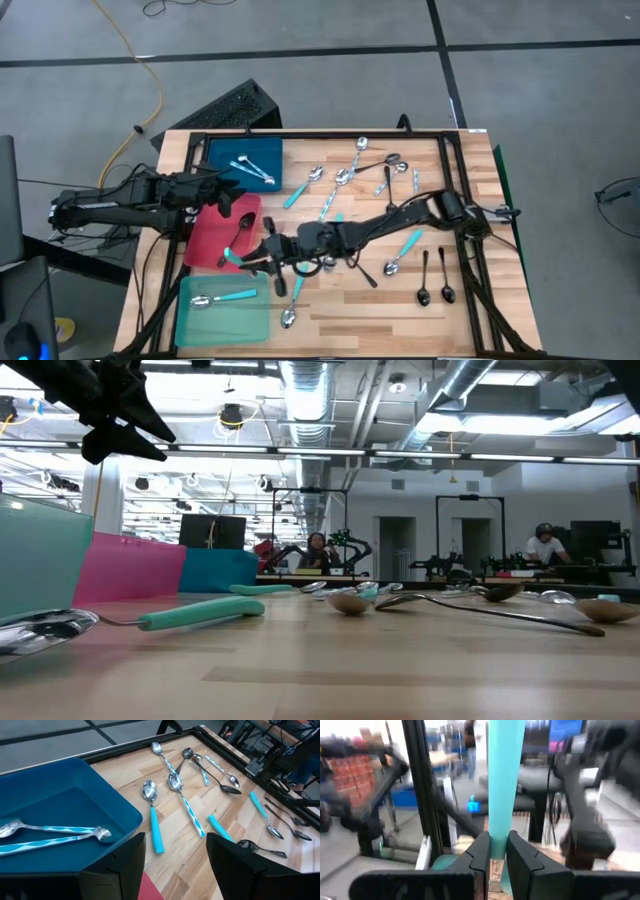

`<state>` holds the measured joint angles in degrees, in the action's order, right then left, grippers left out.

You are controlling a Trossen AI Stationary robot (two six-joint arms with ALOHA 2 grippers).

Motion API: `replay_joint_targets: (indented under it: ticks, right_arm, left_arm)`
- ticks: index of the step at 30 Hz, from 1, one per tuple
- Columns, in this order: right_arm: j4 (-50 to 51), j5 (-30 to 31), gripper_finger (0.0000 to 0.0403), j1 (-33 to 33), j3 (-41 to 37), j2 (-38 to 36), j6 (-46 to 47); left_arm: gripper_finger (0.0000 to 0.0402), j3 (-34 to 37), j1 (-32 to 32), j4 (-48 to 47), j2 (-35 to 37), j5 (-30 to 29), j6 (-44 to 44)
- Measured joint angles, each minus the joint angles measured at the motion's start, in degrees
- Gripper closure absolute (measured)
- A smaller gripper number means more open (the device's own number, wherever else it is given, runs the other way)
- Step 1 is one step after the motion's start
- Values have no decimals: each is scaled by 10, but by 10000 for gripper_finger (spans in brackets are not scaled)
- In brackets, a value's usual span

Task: Sort silverware by color (type)
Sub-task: Put the light blue spoon into the light blue bin

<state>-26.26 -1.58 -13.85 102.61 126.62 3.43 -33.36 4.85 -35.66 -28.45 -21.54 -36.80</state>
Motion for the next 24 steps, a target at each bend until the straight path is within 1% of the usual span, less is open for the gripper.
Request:
replay_joint_targets:
  ticks: [2,5,7,14,21,24]
  right_arm:
    - [-10,-4,336,-3,35,34,-2]
    - [3,-34,336,-5,64,48,8]
    - [-5,-43,336,-1,88,66,15]
    - [57,-66,336,5,111,99,27]
    - [46,-75,336,1,158,155,41]
    - [58,-77,336,0,164,164,43]
  left_arm:
    - [207,0,0,0,0,1,0]
    - [207,0,0,0,0,1,1]
    - [207,0,0,0,0,1,1]
    - [207,0,0,0,0,1,1]
    - [207,0,0,0,0,1,2]
    - [207,0,0,1,0,1,2]
